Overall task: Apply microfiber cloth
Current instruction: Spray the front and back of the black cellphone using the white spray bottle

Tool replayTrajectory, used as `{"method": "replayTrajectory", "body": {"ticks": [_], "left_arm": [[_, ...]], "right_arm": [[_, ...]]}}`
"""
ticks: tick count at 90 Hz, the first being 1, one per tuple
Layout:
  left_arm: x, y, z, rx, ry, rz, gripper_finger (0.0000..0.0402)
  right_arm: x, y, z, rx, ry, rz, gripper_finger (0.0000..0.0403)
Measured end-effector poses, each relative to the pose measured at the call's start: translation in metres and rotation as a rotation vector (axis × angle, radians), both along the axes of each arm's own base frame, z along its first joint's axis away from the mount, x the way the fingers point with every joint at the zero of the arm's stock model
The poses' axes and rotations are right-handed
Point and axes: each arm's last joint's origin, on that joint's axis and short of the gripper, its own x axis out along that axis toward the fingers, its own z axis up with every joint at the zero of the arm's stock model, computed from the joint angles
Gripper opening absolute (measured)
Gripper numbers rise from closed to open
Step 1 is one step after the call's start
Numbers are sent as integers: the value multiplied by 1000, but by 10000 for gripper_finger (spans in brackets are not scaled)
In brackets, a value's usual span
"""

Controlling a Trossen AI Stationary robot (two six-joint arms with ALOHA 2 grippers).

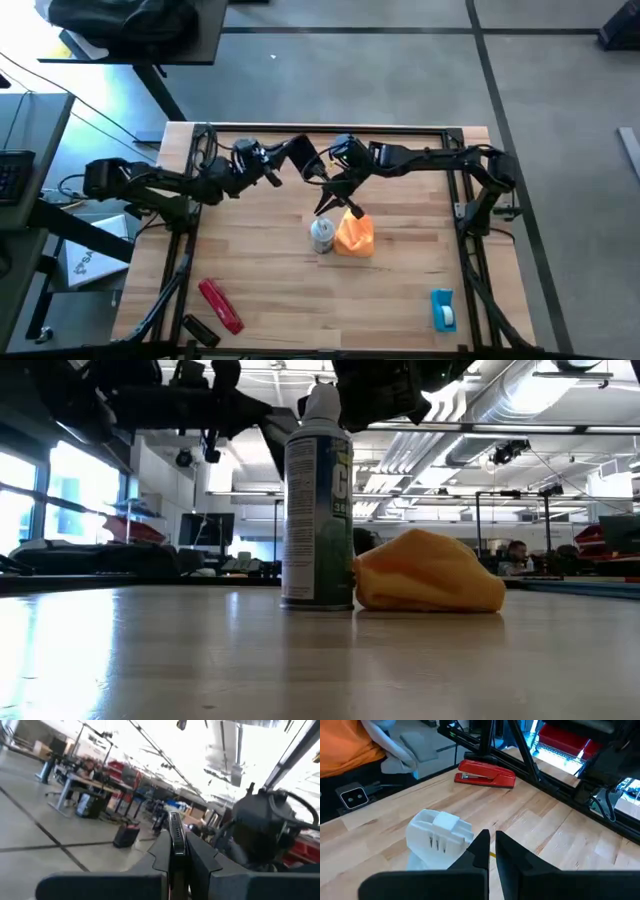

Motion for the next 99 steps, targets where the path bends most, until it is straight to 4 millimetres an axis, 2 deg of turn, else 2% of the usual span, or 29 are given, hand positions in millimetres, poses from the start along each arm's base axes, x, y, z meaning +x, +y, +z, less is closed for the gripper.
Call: {"method": "replayTrajectory", "body": {"ticks": [11,33,52,75,99], "left_arm": [[-7,-4,6,-10,49,-15,12],[-11,-7,-8,-119,235,-55,12],[4,-7,-30,-131,315,-67,12],[21,-9,-55,-111,383,-203,12],[11,-20,-41,-45,434,-312,12]], "right_arm": [[0,0,0,0,1,0,0],[0,0,0,-1,-1,1,0],[0,0,-1,-2,6,-11,0],[0,0,-1,6,20,-23,0],[0,0,-1,6,25,-25,0]]}}
